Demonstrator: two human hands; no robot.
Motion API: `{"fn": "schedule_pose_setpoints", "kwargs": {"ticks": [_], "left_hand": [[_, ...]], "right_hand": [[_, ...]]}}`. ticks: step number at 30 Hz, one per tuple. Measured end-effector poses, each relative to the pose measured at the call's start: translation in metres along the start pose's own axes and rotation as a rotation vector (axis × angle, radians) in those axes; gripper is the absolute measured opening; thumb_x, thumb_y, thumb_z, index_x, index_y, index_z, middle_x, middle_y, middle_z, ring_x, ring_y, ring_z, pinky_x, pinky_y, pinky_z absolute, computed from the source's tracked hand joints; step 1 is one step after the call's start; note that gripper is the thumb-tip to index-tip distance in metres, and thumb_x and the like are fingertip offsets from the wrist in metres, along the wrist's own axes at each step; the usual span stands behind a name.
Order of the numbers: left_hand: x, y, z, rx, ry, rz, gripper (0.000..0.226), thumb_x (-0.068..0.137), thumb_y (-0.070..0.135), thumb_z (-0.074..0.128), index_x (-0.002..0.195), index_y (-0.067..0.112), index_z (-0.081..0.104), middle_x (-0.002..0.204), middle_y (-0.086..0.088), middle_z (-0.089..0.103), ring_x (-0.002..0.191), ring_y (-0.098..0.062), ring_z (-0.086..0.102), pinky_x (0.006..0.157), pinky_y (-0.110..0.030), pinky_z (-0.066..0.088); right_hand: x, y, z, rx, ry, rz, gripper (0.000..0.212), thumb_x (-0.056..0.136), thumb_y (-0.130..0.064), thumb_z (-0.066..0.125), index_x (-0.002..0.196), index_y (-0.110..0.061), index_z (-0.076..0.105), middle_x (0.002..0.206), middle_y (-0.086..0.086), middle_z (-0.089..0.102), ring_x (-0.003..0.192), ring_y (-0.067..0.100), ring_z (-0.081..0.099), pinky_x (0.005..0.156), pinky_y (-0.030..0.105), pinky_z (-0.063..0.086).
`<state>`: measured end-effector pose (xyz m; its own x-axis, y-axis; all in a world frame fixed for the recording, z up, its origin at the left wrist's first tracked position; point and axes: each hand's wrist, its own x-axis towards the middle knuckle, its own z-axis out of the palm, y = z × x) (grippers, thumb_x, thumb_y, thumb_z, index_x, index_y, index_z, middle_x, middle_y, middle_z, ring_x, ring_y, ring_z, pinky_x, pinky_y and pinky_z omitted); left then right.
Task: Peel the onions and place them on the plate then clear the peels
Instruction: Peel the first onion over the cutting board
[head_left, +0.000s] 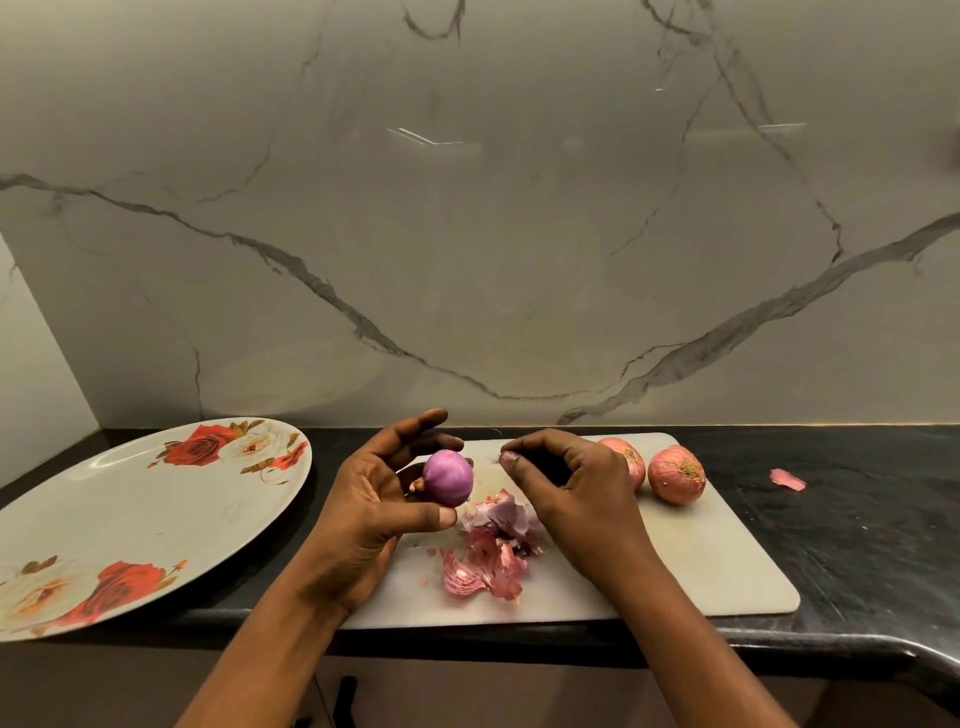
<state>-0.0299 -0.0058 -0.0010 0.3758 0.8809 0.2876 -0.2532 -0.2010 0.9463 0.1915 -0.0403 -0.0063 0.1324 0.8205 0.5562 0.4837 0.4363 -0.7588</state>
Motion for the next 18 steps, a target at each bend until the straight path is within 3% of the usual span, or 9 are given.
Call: {"fn": "schedule_pose_setpoints", "kwargs": {"ticks": [5, 10, 18], "left_hand": [[-0.0004, 0.0003, 0.0024, 0.117, 0.01, 0.026, 0.096, 0.069, -0.034, 0.069, 0.147, 0.021, 0.055, 0.13, -0.011, 0.073, 0.125, -0.029, 0.068, 0.09, -0.035, 0.063], [-0.002, 0.0002, 0.0071, 0.205, -0.02, 0.027, 0.095, 0.073, -0.033, 0.069, 0.148, 0.024, 0.054, 0.131, -0.007, 0.074, 0.124, -0.029, 0.069, 0.09, -0.039, 0.063], [-0.0022, -0.0003, 0.0071, 0.248, -0.039, 0.024, 0.099, 0.072, -0.034, 0.069, 0.149, 0.025, 0.052, 0.132, -0.005, 0.074, 0.123, -0.029, 0.069, 0.094, -0.042, 0.062]], "right_hand": [[-0.0025, -0.0013, -0.0006, 0.051, -0.065, -0.027, 0.021, 0.093, -0.012, 0.078, 0.111, -0.021, 0.083, 0.103, -0.014, 0.08, 0.099, 0.001, 0.075, 0.088, 0.023, 0.062], [-0.0027, -0.0056, -0.0006, 0.078, -0.109, -0.052, 0.013, 0.092, -0.025, 0.082, 0.105, -0.022, 0.085, 0.094, -0.014, 0.08, 0.093, 0.004, 0.075, 0.081, 0.023, 0.062], [0.0012, -0.0007, 0.0029, 0.018, -0.075, 0.005, 0.007, 0.096, -0.025, 0.076, 0.094, -0.023, 0.082, 0.082, -0.013, 0.076, 0.081, 0.007, 0.072, 0.073, 0.028, 0.061]]}}
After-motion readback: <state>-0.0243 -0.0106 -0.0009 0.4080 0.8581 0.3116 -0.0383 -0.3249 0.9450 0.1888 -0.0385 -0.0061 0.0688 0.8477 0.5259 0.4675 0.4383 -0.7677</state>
